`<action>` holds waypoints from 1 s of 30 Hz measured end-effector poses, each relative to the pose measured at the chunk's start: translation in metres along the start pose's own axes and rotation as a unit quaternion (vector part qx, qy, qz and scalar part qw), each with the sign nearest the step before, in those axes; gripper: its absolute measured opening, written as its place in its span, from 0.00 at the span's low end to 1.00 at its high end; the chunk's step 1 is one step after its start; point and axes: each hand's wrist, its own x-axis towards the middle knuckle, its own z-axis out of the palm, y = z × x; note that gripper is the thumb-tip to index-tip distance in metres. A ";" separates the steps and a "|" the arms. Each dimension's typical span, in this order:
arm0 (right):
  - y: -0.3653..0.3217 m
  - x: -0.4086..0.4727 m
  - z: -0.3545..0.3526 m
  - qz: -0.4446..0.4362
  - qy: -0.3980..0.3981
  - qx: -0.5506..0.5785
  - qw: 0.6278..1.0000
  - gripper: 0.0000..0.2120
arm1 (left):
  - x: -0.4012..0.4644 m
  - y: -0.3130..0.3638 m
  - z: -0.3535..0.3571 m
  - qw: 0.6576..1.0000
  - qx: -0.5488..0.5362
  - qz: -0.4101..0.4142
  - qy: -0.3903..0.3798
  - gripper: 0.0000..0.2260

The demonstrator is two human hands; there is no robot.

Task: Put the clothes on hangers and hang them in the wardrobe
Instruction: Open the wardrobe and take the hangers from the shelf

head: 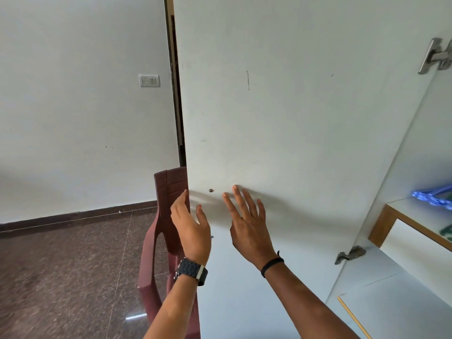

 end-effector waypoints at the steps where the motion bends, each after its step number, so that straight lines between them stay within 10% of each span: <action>1: 0.006 -0.003 -0.003 -0.001 -0.003 0.026 1.000 0.42 | -0.010 0.004 0.003 0.999 0.018 0.021 0.025 0.18; 10: 0.118 -0.076 -0.056 0.094 -0.025 0.110 0.989 0.26 | -0.125 0.072 0.091 0.985 -0.088 0.038 -0.146 0.18; 19: 0.295 -0.147 -0.189 0.369 0.040 0.165 0.914 0.15 | -0.224 0.192 0.257 0.917 -0.144 0.061 -0.368 0.14; 30: 0.496 -0.187 -0.231 0.676 0.221 0.296 0.638 0.34 | -0.242 0.277 0.486 0.840 0.049 0.161 -0.517 0.23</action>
